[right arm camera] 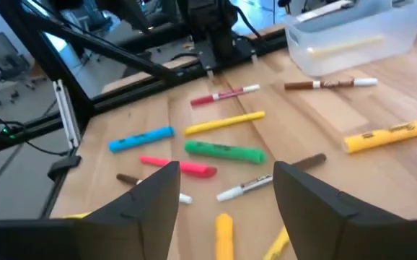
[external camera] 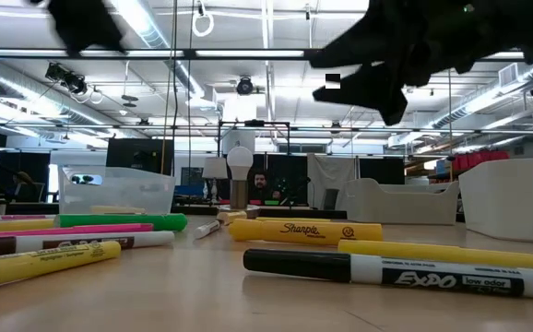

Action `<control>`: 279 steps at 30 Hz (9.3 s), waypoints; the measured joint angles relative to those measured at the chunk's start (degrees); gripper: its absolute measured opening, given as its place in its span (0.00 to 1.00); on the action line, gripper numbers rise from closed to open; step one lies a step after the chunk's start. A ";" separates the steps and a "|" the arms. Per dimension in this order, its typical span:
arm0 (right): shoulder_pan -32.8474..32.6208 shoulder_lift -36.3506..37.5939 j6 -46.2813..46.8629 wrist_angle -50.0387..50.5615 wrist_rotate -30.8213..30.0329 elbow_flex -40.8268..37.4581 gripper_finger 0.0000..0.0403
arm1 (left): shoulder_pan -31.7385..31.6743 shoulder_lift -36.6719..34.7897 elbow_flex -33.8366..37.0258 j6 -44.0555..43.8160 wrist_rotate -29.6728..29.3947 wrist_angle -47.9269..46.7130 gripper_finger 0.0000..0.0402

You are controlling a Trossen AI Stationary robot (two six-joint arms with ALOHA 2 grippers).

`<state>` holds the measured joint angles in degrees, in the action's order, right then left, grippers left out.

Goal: Pick & Place Markers
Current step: Put the yellow pen into the transparent bin, then put the bottom orange highlighter pen into the white bin

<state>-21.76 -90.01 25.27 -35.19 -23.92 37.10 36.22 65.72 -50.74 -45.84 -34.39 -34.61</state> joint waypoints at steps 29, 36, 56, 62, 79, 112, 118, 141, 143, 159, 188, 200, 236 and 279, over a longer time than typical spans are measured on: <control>0.02 -1.69 -2.22 -2.57 0.89 0.04 0.56 | 2.18 24.61 11.82 -42.76 2.82 0.31 0.47; 0.02 -1.69 -2.22 -2.52 0.87 0.06 0.56 | 2.19 28.56 11.47 -46.44 1.63 0.36 0.31; 0.35 -1.69 -2.85 -2.42 0.87 0.05 0.56 | -4.21 12.38 3.52 -35.90 -12.64 -15.44 0.11; 1.02 -1.67 -2.00 -2.43 0.84 0.06 0.56 | -18.17 0.14 1.02 -23.29 -13.85 -25.68 0.09; 1.07 -1.65 -1.83 -2.16 0.87 0.06 0.56 | -70.35 -5.57 19.93 11.75 11.95 8.07 0.12; 1.66 -1.65 -1.98 -2.11 0.89 0.04 0.56 | -79.95 4.83 29.77 16.50 20.48 27.31 0.25; 1.70 -1.65 -2.00 -2.11 0.88 0.04 0.56 | -79.95 1.07 29.77 17.01 20.65 25.18 0.38; 2.08 -1.65 -2.25 0.08 0.89 0.04 0.56 | -34.34 -21.95 21.43 13.46 11.88 29.66 0.28; 2.08 -1.65 -2.24 1.31 0.92 0.06 0.56 | -25.80 -20.12 22.42 15.26 4.84 35.48 0.26; 5.19 -1.65 0.56 2.88 -1.02 0.04 0.56 | -1.61 5.57 23.06 13.54 -21.47 43.82 0.18; -3.32 -7.35 -9.48 13.84 8.17 0.04 0.56 | -6.25 14.14 23.01 10.53 -23.43 58.11 0.18; -2.91 -12.03 -10.54 9.68 9.42 0.06 0.56 | -6.22 14.13 23.01 10.55 -22.73 58.82 0.18; -5.38 2.64 -2.27 24.01 11.16 0.61 0.14 | -6.14 14.13 23.01 10.53 -22.76 59.98 0.18; 0.27 20.58 56.52 111.48 16.54 5.31 0.24 | -6.55 14.13 23.01 10.53 -22.78 60.44 0.18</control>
<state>-21.48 -69.43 81.78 76.29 -7.38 42.41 29.67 79.85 -27.73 -35.31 -57.17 25.83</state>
